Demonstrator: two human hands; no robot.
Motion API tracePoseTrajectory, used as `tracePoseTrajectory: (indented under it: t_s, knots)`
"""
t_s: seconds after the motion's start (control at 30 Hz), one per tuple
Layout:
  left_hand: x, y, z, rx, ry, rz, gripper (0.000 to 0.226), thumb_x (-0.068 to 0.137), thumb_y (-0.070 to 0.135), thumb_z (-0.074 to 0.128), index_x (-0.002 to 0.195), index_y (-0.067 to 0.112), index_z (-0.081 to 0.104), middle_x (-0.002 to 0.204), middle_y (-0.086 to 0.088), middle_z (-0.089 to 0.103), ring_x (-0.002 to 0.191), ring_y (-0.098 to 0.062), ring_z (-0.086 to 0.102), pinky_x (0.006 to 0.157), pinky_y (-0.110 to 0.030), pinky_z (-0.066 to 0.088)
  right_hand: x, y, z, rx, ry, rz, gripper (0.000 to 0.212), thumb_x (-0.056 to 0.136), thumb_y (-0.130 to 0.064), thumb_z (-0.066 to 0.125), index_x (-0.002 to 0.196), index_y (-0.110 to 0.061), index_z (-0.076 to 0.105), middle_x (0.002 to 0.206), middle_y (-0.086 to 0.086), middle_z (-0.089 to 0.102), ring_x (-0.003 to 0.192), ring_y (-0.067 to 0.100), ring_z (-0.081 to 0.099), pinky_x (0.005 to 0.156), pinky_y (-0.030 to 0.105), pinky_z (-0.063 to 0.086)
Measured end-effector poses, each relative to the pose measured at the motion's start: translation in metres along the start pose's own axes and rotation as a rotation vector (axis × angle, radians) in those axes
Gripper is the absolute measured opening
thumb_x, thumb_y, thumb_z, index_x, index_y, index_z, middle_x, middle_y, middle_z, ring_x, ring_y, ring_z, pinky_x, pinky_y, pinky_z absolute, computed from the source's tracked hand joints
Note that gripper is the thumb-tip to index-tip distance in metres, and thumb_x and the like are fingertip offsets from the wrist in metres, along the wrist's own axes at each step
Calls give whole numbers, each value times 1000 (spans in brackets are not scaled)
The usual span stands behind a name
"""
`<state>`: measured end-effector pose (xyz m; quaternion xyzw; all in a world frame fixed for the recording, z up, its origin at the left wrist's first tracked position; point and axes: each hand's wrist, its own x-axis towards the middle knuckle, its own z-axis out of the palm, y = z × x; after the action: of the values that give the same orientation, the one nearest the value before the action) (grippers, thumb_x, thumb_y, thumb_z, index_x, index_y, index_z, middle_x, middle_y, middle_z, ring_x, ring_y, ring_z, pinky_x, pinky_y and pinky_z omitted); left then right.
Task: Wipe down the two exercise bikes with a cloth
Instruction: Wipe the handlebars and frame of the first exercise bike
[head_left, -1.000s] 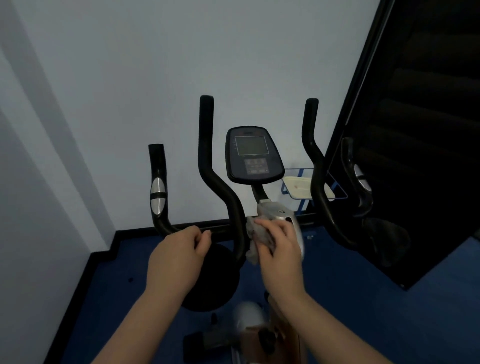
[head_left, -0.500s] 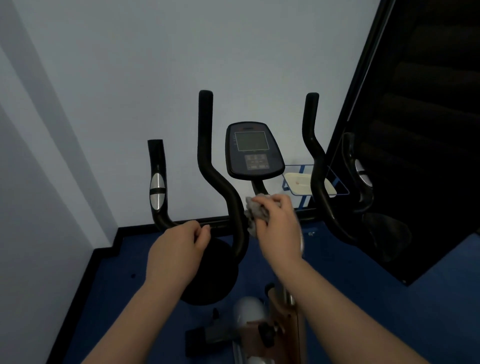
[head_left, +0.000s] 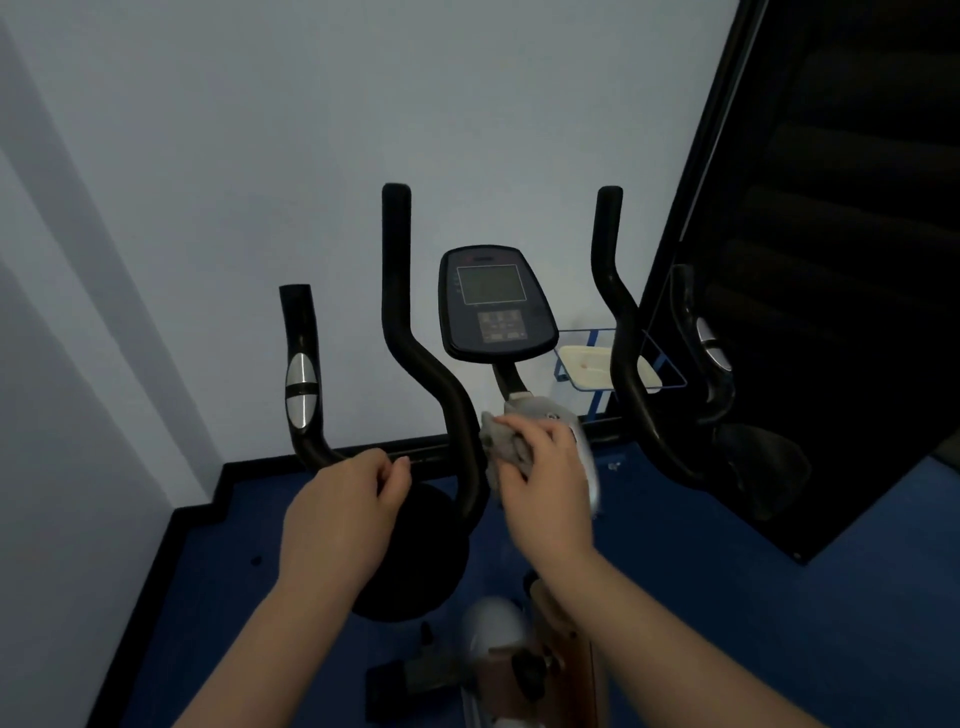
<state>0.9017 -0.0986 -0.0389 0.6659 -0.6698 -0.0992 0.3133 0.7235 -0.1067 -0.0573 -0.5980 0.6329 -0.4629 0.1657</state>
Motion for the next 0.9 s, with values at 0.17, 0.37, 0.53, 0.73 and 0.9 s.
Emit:
tracePoseTrajectory:
  t_s: [0.17, 0.37, 0.53, 0.73, 0.9]
  knots:
    - [2, 0, 0, -4, -19, -10, 43, 96, 40, 50, 61, 16, 50, 51, 1, 53, 50, -15, 54, 50, -33, 42, 15, -11, -15, 116, -22, -33, 16, 91, -23, 66, 106, -28, 70, 108, -7, 58, 101, 7, 55, 86, 23, 47]
    - [0, -1, 1, 13, 0, -3, 42, 96, 40, 50, 60, 19, 50, 50, 1, 52, 48, -11, 51, 44, -28, 30, -53, -9, 4, 195, 13, -120, 35, 81, -14, 75, 108, -35, 67, 109, -16, 45, 100, 0, 54, 81, 10, 47]
    - [0, 0, 1, 15, -4, -12, 44, 96, 40, 50, 59, 18, 47, 51, 2, 52, 49, -13, 51, 45, -29, 31, -22, -7, 1, 288, 14, 21, 28, 86, -14, 73, 108, -30, 65, 112, -10, 47, 105, -2, 52, 92, 15, 48]
    - [-2, 2, 0, 5, 0, -19, 43, 97, 41, 49, 59, 20, 47, 51, 2, 52, 50, -12, 52, 46, -29, 35, -51, 0, -8, 344, -46, 27, 34, 83, -11, 74, 104, -37, 65, 110, -7, 54, 102, -1, 57, 87, 9, 45]
    - [-2, 12, -3, 117, 18, 97, 38, 98, 39, 47, 63, 23, 49, 58, 6, 51, 53, -9, 50, 47, -28, 32, -29, 21, -48, 249, 243, -34, 33, 86, -9, 70, 111, -30, 68, 115, -9, 47, 107, -4, 51, 88, 8, 44]
